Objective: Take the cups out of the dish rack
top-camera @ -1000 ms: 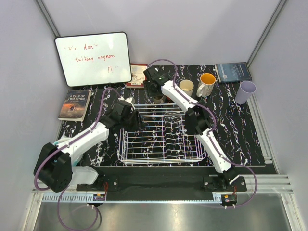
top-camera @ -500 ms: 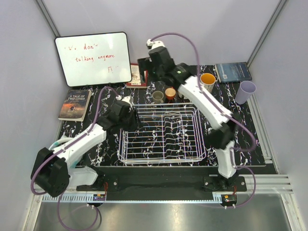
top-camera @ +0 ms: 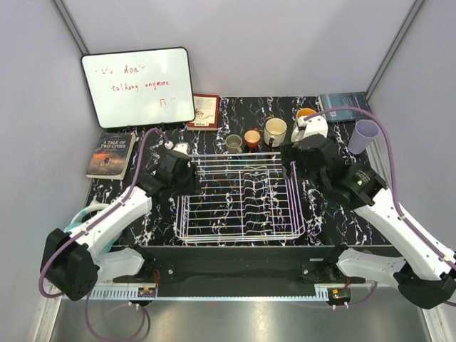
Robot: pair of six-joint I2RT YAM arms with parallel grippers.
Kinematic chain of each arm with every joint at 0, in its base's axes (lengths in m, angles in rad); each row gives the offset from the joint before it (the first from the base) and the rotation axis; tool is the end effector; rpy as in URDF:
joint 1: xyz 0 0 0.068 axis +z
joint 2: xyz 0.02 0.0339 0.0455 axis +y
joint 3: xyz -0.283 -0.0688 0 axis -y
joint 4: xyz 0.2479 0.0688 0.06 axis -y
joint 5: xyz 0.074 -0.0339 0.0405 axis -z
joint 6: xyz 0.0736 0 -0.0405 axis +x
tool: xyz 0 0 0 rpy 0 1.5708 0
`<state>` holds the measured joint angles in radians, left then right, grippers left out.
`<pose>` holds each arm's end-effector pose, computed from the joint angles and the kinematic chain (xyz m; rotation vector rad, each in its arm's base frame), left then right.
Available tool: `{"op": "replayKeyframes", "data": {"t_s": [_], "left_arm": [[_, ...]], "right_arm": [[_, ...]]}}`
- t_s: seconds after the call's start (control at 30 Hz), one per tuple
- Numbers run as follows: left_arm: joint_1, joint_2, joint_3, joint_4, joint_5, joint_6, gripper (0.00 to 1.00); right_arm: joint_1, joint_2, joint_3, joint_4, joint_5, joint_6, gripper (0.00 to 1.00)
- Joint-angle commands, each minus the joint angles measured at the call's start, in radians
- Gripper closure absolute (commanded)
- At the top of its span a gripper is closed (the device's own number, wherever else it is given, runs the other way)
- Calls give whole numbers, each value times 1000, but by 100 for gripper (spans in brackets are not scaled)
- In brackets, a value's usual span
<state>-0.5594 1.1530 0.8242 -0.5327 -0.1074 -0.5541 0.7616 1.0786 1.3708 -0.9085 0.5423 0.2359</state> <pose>0.2203 -0.1286 0.2372 -0.0424 2.4601 -0.3691 0.1841 0.1231 0.4126 -0.2502 2.0737 0.0067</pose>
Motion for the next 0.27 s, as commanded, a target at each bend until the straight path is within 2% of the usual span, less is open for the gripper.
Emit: {"op": "replayKeyframes", "data": {"t_s": [0.0, 0.23], "left_arm": [[-5, -16, 52, 16, -40, 25, 55], [-5, -65, 49, 2, -66, -73, 53]], "right_arm": [[7, -80, -87, -12, 45, 43, 0], [5, -181, -157, 17, 22, -52, 0]]}}
